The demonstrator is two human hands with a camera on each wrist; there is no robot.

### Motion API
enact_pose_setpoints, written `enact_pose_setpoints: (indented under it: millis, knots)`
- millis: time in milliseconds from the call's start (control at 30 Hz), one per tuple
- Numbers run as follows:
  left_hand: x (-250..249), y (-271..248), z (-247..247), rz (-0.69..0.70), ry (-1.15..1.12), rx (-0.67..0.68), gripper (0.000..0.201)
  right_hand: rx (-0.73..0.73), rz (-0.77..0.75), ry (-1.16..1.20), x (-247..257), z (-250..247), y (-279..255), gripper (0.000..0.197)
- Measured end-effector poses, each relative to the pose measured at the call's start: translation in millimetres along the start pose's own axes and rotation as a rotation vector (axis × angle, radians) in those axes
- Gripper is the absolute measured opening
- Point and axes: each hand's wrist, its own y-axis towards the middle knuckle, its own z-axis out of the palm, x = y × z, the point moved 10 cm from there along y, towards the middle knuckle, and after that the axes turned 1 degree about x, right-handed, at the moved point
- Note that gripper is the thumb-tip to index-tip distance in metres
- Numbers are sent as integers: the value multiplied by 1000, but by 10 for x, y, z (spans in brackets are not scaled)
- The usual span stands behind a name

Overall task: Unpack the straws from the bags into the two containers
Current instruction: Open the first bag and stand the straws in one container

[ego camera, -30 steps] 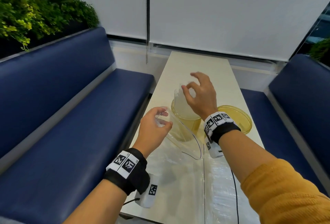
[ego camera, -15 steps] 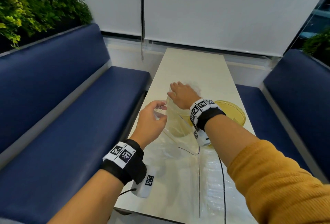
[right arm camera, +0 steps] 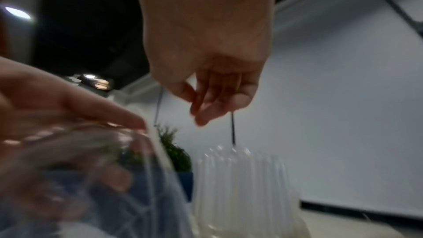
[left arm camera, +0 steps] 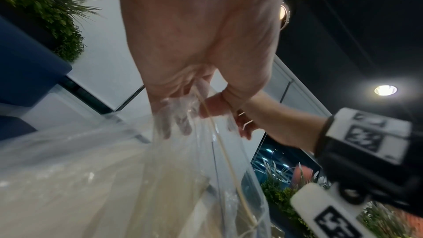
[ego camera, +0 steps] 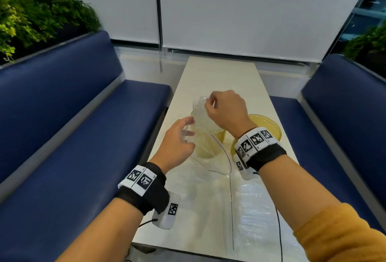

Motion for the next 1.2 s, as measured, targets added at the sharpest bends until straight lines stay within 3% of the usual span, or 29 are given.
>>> enact_pose_setpoints:
  millis: [167, 300, 500, 633, 800, 933, 1067, 1200]
  knots:
    - [-1, -23, 119, 8, -14, 87, 79, 796, -2, 8, 280, 749, -684, 31]
    - [-5, -113, 116, 44, -5, 80, 82, 975, -29, -311, 105, 1191, -1060, 56]
    - [62, -209, 156, 60, 19, 72, 80, 1090, -17, -241, 4, 1479, -1319, 55]
    - [83, -235, 171, 52, 20, 68, 78, 1063, 4, -177, 14, 1415, -1315, 50]
    - [76, -242, 148, 63, 33, 47, 73, 1109, 129, -31, -91, 1358, -1325, 43]
    - [110, -248, 238, 83, 107, 72, 77, 1070, 150, 20, -16, 1129, -1207, 45]
    - [210, -241, 333, 39, 250, 86, 87, 1001, 55, -34, 198, 754, -1021, 41]
    - [235, -230, 286, 19, 384, -41, 73, 905, 9, -11, 382, 325, -839, 36]
